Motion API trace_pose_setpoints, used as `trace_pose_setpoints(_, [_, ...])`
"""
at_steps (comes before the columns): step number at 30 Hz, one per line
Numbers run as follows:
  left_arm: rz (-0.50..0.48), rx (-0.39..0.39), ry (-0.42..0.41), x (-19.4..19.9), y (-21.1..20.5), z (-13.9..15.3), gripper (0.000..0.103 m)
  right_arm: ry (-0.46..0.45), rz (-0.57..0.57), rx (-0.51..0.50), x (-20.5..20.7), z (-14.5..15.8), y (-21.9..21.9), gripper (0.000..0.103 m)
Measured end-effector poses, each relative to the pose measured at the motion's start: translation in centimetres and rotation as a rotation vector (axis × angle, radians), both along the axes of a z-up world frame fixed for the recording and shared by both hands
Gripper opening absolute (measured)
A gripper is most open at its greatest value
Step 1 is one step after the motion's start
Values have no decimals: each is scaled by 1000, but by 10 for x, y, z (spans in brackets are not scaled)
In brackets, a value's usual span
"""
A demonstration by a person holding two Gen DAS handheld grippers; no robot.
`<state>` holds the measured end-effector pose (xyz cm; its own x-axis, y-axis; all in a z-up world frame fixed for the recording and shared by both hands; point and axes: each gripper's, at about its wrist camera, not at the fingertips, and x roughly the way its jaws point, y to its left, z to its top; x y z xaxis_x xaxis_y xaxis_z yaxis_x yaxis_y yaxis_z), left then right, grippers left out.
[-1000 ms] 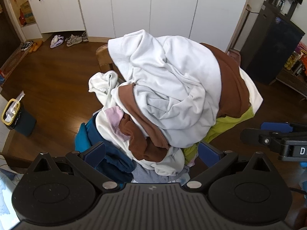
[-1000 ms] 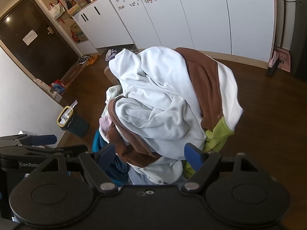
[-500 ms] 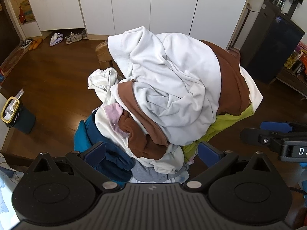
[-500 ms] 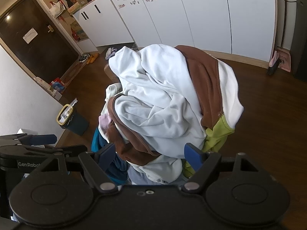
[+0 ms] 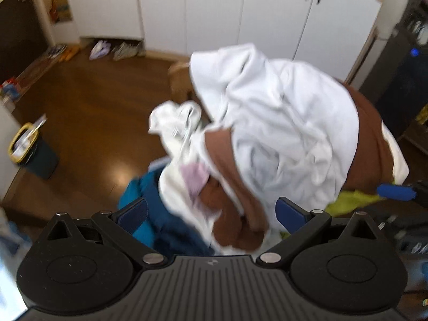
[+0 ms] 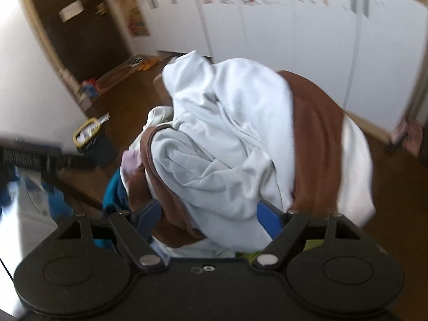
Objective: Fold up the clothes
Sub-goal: 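Grasp the white sweatshirt's brown collar with the left gripper while the right gripper grasps the hem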
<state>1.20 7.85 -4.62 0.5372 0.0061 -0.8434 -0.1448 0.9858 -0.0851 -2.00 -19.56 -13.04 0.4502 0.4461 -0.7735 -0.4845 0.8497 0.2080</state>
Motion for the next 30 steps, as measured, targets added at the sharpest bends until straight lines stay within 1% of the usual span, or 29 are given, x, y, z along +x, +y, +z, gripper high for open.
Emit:
trace_pose_setpoints(1, [-7,-28,-9,6,4,-3,102,-1,11,-11,4,-6,3,103])
trace_pose_setpoints(4, [-41,-46,-10,26,4,-13,102,17,35,-21,17,-25,12,103])
trace_pose_setpoints(6, [-72,-12,6,42,0,-23,102,33,41,-38,27,-37,18,103])
trace_pose_setpoints(7, [-83,3,16,48,-2,-28,98,31,36,-44,31,-42,20,103])
trace_pose_setpoints(8, [-93,16,25,55,-4,-33,87,32,23,-50,36,-48,20,103])
trace_pose_setpoints(9, [-106,21,33,60,-5,-38,81,39,12,-51,40,-52,21,103])
trace_pose_setpoints(10, [-119,24,42,65,-6,-43,68,48,-1,-49,43,-57,20,103])
trace_pose_setpoints(11, [-128,30,44,70,-6,-48,67,52,-17,-46,45,-61,20,103])
trace_pose_setpoints(15, [-128,15,33,85,1,-62,68,62,-49,-41,48,-72,20,103])
trace_pose_setpoints(17, [-137,-15,53,92,2,-68,72,67,-63,-40,48,-77,18,103])
trace_pose_setpoints(19, [-155,-42,66,97,-1,-72,74,66,-81,-42,48,-81,17,103])
trace_pose_setpoints(21, [-173,-23,79,102,-8,-76,78,55,-97,-44,49,-84,16,103])
trace_pose_setpoints(22, [-180,-14,84,104,-11,-79,79,50,-102,-46,50,-85,17,103])
trace_pose_setpoints(27, [-188,18,93,109,-16,-87,76,42,-145,-64,61,-93,22,103])
trace_pose_setpoints(28, [-186,21,95,110,-16,-88,70,48,-159,-62,65,-95,22,103])
trace_pose_setpoints(30, [-184,24,96,112,-16,-88,67,87,-197,-74,73,-100,21,103])
